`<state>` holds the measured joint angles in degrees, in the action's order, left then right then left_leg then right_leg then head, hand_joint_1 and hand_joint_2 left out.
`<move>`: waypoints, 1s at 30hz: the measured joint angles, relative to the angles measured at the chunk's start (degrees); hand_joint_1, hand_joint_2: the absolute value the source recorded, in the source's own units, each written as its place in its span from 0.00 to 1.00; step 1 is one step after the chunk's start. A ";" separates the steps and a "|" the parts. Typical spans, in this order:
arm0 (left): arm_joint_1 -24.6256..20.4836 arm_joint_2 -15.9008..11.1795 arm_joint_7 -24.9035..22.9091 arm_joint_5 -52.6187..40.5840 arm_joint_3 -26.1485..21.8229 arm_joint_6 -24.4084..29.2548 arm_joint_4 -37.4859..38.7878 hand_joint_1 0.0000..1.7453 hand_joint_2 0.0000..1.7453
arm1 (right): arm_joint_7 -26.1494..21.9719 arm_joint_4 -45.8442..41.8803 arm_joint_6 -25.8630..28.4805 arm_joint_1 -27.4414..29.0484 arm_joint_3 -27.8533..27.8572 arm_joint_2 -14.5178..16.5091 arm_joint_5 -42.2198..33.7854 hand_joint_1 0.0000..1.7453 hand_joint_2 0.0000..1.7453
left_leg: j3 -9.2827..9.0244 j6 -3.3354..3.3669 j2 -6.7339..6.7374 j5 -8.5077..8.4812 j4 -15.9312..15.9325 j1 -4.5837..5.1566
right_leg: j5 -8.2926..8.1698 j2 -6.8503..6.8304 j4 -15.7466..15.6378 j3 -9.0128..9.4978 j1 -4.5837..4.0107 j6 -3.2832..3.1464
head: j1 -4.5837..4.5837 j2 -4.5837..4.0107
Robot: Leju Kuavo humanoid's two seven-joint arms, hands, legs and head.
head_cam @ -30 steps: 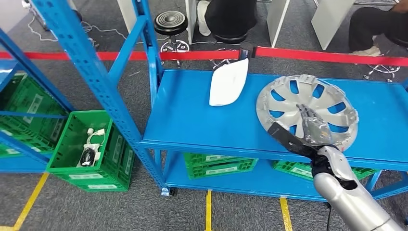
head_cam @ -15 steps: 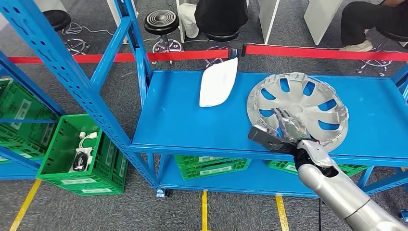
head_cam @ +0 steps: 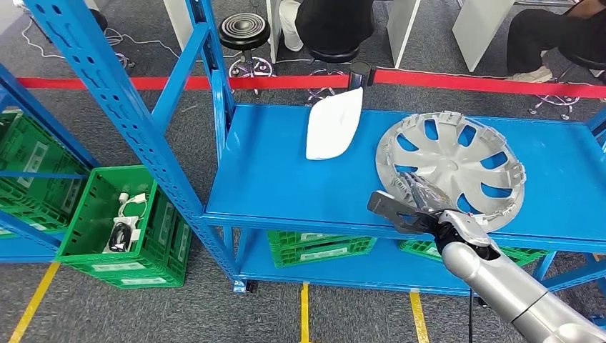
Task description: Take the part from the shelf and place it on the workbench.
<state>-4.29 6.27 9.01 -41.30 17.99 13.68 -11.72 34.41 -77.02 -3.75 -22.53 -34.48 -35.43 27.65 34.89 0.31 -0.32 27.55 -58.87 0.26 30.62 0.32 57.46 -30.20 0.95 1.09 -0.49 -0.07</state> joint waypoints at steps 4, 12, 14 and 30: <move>0.02 0.00 0.00 0.08 0.64 0.04 -0.02 0.00 0.00 | 0.21 0.27 -0.10 -0.01 -0.14 -0.40 -0.21 0.00 1.00 | -0.10 0.05 -0.18 0.03 -0.01 0.00 | 0.00 -0.09 -0.20 0.27 0.00 0.02 | 0.03 0.00; 0.03 0.19 0.08 1.05 1.29 -0.01 -0.02 0.00 0.00 | 0.81 1.08 -0.51 -0.11 -0.29 -0.76 -1.63 0.00 1.00 | -0.31 0.18 -0.30 0.12 0.00 -0.02 | 0.02 -0.17 -0.49 0.65 -0.02 0.12 | 0.06 0.00; 0.03 0.26 0.20 1.85 1.61 0.05 -0.02 0.00 0.00 | 0.04 1.68 -0.07 -0.29 -0.46 -0.76 -1.64 0.00 1.00 | -0.34 0.21 -0.28 0.14 0.00 -0.03 | 0.00 -0.17 -0.53 0.70 -0.02 0.16 | 0.07 0.00; 0.00 -0.84 0.09 6.48 2.46 0.67 -0.10 0.00 0.00 | -1.58 3.90 0.89 -5.29 -5.67 2.72 1.07 0.00 1.00 | -0.49 0.27 0.69 0.17 0.04 -0.01 | -0.20 0.18 -0.57 0.74 -0.03 0.42 | 0.13 0.00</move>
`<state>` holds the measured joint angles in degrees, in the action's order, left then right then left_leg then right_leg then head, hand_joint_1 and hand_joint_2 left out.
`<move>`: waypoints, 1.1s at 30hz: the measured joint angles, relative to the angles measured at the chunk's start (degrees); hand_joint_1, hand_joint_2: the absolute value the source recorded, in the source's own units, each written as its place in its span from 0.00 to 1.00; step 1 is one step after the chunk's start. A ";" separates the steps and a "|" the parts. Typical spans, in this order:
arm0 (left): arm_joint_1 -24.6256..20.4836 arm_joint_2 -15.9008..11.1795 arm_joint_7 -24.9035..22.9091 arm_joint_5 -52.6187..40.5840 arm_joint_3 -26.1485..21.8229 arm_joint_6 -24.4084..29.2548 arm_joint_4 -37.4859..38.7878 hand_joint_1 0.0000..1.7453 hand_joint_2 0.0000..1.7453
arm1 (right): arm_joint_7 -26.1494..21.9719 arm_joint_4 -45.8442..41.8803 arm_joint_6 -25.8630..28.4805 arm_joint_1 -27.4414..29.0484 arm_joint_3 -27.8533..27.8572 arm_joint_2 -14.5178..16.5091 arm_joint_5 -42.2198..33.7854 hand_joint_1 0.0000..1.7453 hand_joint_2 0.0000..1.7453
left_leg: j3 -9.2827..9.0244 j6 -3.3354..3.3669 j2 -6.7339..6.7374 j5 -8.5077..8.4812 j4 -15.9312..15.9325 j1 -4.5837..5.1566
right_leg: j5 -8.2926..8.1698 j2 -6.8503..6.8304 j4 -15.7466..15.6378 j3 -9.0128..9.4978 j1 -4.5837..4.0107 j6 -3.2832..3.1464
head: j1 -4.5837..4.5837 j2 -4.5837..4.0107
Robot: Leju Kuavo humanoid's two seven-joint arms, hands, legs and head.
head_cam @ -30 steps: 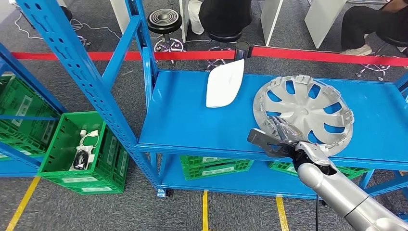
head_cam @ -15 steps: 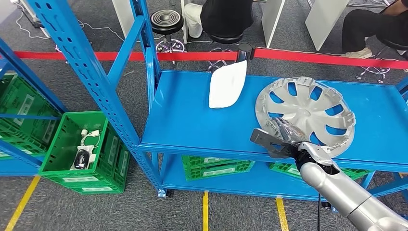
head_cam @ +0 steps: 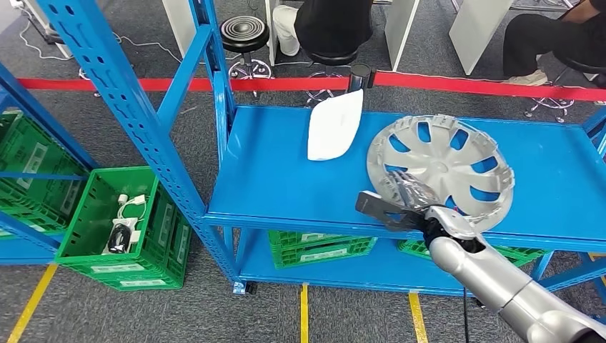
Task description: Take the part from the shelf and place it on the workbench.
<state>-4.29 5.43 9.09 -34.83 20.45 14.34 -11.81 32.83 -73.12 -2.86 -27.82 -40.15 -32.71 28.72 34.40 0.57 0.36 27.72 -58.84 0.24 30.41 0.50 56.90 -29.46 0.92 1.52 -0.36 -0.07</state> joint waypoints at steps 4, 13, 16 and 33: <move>0.00 -0.66 -0.08 0.28 0.45 -0.15 -0.07 0.00 0.00 | -0.35 0.89 0.50 -1.12 -1.28 1.53 0.08 0.00 1.00 | 0.00 0.01 0.04 0.01 0.00 -0.01 | 0.01 0.02 0.01 -0.01 -0.01 0.00 | -0.02 0.00; 0.00 -1.50 -0.16 2.33 1.10 0.00 -0.46 0.00 0.00 | -1.68 2.68 1.61 -2.47 -2.83 3.24 0.48 0.00 1.00 | 0.01 0.03 0.08 0.05 0.02 0.00 | 0.01 0.09 0.00 -0.01 0.00 0.00 | 0.03 0.00; -0.01 -2.55 -0.15 4.86 1.28 0.73 -0.67 0.00 0.00 | -3.89 4.98 3.05 -3.71 -3.67 5.20 1.46 0.00 1.00 | -0.01 0.03 0.22 0.05 0.03 -0.01 | 0.00 0.17 0.00 -0.01 -0.02 -0.01 | 0.03 0.00; -0.01 -8.43 -2.76 10.89 5.93 4.12 -2.43 0.00 0.00 | -9.23 19.98 14.90 -9.44 -6.30 15.43 -1.27 1.00 1.00 | -0.03 -0.07 -0.48 0.09 0.01 -0.09 | 0.08 -0.01 -0.10 0.04 -0.04 -0.07 | -0.01 0.00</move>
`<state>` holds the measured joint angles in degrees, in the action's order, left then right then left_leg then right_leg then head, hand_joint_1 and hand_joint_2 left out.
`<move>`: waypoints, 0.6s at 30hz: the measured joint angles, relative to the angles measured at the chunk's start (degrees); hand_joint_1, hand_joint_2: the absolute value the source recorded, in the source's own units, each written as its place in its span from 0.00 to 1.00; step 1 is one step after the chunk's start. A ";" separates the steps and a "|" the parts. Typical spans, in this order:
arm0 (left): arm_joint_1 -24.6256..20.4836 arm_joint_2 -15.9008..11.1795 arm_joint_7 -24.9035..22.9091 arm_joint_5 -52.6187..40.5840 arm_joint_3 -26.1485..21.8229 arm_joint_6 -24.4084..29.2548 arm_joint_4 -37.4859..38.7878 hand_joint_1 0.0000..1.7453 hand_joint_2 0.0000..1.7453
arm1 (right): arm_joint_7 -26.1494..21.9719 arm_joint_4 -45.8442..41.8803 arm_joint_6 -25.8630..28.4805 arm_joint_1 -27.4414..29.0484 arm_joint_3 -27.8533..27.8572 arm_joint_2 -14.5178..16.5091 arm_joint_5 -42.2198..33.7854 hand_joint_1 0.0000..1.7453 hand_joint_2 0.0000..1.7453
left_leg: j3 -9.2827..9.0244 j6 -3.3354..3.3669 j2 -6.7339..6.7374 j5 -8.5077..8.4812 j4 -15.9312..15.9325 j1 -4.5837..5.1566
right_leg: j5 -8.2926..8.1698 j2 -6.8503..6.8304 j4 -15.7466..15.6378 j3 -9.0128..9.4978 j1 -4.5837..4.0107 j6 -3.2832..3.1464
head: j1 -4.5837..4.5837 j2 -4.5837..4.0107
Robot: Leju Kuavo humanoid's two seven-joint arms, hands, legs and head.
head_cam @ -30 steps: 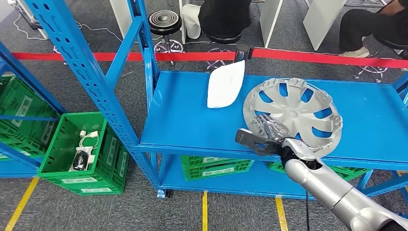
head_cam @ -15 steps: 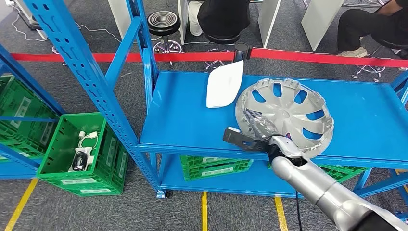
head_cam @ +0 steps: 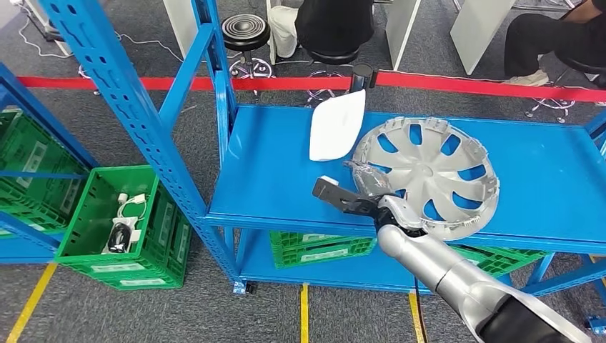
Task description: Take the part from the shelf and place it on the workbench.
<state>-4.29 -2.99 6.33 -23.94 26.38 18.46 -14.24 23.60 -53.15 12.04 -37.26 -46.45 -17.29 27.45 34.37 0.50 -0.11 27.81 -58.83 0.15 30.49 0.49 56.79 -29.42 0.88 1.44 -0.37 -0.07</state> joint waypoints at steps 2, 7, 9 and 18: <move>0.01 0.03 0.27 0.84 0.75 0.21 -0.01 0.00 0.00 | 0.07 0.32 1.94 0.12 0.65 -0.20 -0.79 1.00 1.00 | -0.01 0.01 -0.24 -0.01 0.00 0.00 | 0.01 -0.15 -0.07 0.06 0.00 0.01 | 0.01 0.00; -0.01 0.47 1.79 4.42 2.24 1.75 -0.03 0.00 0.00 | -0.30 -0.70 11.13 1.73 3.34 -0.40 -4.63 1.00 1.00 | 0.00 0.02 -0.61 -0.06 -0.01 0.00 | 0.00 -0.36 -0.12 0.22 0.01 0.02 | 0.06 0.00; -0.04 0.64 2.30 5.53 2.78 2.37 -0.04 0.00 0.00 | 0.22 -2.55 13.79 2.73 4.74 -0.49 -4.86 1.00 1.00 | 0.01 0.02 -0.61 -0.06 -0.02 0.01 | 0.00 -0.35 -0.12 0.23 0.01 0.03 | 0.08 0.00; -0.11 1.08 2.24 7.16 5.55 2.48 -0.30 0.00 0.00 | 5.35 -11.74 15.21 5.24 8.22 -2.73 -0.91 0.95 1.00 | 0.02 0.01 -0.60 -0.04 -0.03 0.00 | 0.04 -0.34 -0.18 0.22 0.01 0.09 | 0.08 0.00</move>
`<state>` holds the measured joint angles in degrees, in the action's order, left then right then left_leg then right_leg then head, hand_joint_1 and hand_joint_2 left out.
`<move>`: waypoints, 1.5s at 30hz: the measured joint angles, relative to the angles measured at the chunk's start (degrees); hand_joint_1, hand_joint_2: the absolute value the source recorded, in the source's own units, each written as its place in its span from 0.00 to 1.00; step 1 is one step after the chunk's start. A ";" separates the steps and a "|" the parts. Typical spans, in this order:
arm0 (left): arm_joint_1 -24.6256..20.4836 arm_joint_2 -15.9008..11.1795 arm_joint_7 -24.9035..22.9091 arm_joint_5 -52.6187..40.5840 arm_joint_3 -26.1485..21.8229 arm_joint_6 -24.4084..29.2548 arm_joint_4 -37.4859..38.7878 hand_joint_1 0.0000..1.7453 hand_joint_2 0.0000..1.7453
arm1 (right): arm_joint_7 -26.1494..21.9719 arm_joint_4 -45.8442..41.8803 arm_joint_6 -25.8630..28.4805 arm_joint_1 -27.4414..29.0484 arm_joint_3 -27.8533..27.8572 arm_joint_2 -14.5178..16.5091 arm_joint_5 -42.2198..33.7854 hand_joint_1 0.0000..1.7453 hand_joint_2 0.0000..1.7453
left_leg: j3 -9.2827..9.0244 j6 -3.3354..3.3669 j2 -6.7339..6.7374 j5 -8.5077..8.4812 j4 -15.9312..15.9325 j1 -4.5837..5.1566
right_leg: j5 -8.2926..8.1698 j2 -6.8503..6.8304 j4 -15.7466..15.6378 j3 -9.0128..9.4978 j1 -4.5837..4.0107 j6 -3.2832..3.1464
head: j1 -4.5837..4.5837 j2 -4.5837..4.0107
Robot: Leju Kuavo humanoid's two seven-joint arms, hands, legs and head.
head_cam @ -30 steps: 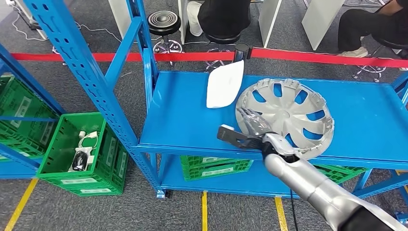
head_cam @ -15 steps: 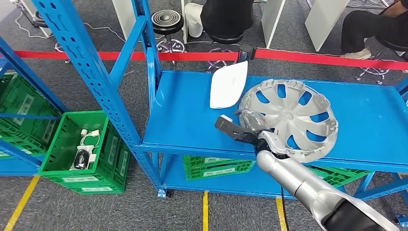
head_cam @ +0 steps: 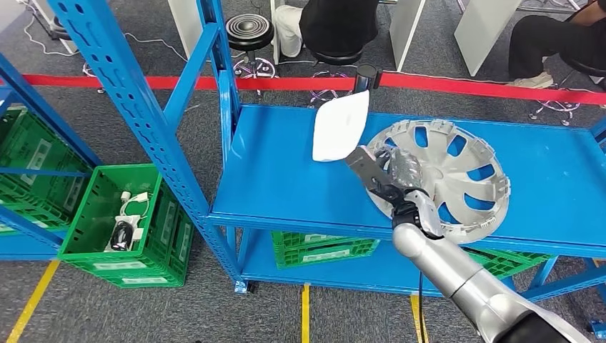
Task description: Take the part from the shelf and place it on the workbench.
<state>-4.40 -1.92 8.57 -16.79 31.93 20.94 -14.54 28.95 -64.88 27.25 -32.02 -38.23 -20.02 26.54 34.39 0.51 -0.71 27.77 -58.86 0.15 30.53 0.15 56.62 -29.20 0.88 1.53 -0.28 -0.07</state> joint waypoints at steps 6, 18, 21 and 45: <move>0.01 0.04 -0.62 0.00 1.14 -0.09 0.00 0.00 0.00 | -0.22 -2.31 0.43 1.20 1.33 -0.83 0.00 0.11 1.00 | 0.00 0.00 0.05 0.00 0.01 -0.01 | 0.04 0.00 0.00 0.00 0.00 0.05 | 0.00 0.00; -0.12 -0.13 -1.44 1.86 3.70 0.15 -0.02 0.00 0.00 | -0.95 -4.42 0.42 3.07 3.80 -1.03 -0.68 0.00 1.00 | 0.02 0.01 0.20 0.02 0.01 0.00 | 0.04 0.01 0.00 -0.01 0.00 0.06 | -0.01 0.00; -0.30 -0.14 -1.72 2.39 4.45 0.11 -0.10 0.00 0.00 | 2.59 -4.30 -4.77 2.92 3.73 -1.34 0.42 0.00 1.00 | 0.03 0.01 0.23 0.02 0.01 0.00 | 0.04 0.01 0.00 -0.01 0.00 0.06 | -0.03 0.00; -1.22 -7.99 -11.72 2.22 13.21 -4.81 -5.05 0.00 0.00 | -6.56 12.25 -5.63 -2.69 0.22 9.21 0.21 0.00 1.00 | 0.00 -0.04 1.21 0.06 0.06 -0.15 | 0.04 0.35 0.12 -0.13 -0.21 -0.02 | -0.02 0.00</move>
<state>-5.63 -9.91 -3.15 -14.56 45.14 16.13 -19.59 22.39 -52.64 21.62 -34.71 -38.01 -10.81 26.75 34.39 0.47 0.50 27.83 -58.80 0.00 30.57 0.51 56.74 -29.33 0.67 1.51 -0.31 -0.07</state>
